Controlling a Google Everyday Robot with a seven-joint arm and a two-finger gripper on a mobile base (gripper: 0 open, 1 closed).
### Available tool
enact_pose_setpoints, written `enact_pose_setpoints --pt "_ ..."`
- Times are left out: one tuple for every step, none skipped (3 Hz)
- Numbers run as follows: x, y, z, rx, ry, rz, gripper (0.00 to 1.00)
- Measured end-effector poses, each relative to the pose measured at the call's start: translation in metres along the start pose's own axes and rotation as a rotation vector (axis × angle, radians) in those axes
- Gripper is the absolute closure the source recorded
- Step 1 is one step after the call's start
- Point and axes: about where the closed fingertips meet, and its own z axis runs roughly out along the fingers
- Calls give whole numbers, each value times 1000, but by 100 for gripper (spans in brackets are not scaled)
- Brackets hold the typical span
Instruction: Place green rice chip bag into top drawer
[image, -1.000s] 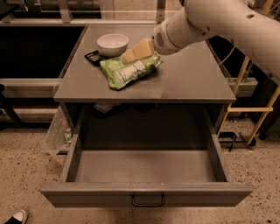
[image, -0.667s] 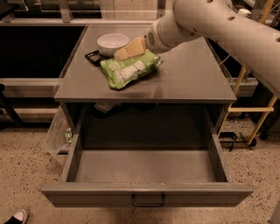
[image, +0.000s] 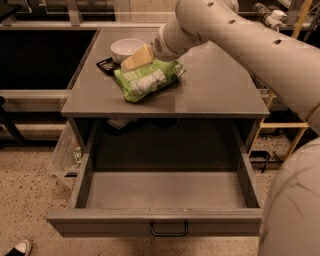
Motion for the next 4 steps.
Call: enact_pose_setpoints --pt "-2 6 17 -16 47 -27 0" --pt "1 16 31 -32 109 -71 0" --pt "12 21 43 -40 179 -91 0" --pt "23 18 49 -23 231 -72 0"
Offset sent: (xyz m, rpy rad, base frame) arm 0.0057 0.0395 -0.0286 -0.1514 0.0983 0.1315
